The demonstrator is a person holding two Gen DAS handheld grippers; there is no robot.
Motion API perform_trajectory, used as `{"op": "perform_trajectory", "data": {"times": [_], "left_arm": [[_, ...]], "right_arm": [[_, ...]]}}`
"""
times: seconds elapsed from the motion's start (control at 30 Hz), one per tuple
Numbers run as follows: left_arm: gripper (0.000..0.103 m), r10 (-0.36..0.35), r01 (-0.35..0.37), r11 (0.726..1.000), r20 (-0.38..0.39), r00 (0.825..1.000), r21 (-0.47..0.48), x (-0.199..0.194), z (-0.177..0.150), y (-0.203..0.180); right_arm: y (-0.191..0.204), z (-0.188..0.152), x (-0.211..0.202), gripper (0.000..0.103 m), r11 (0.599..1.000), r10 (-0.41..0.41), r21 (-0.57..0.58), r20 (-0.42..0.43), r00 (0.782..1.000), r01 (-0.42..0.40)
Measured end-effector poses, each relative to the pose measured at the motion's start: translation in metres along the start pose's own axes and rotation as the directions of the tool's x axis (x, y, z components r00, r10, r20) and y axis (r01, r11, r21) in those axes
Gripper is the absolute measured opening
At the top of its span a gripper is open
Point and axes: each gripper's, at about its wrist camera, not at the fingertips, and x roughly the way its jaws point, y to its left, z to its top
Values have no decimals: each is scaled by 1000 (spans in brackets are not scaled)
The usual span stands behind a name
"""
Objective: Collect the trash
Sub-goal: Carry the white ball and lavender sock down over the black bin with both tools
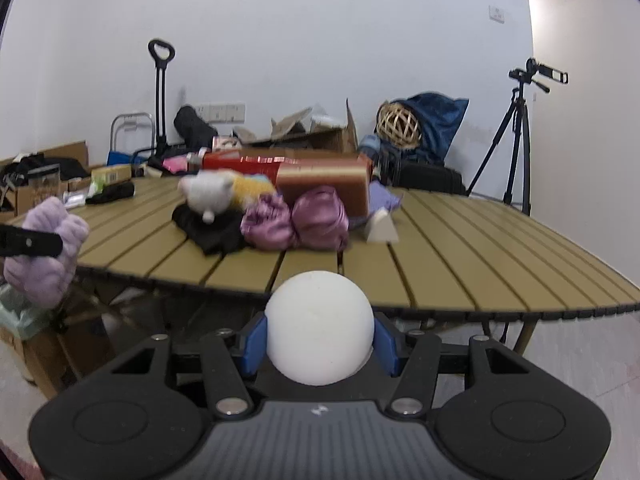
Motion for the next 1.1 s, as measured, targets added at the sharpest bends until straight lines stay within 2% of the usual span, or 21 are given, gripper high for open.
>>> {"op": "perform_trajectory", "data": {"times": [0.27, 0.53, 0.8, 1.1], "left_arm": [[29, 15, -14, 999, -52, 999, 37, -10, -21, -1], [29, 46, -36, 997, -159, 986, 62, -4, -52, 2], [29, 81, -67, 996, -308, 948, 55, 14, -85, 17], [29, 96, -85, 995, -419, 903, 44, 33, -111, 29]], "right_arm": [[2, -21, -4, 54, 1000, 10, 1, -95, 995, -10], [3, -42, -1, 54, 999, 31, 15, -214, 976, -28], [10, -63, 10, 54, 999, 50, 16, -317, 947, -48], [15, -84, 32, 54, 997, 80, 46, -424, 902, -66]]}}
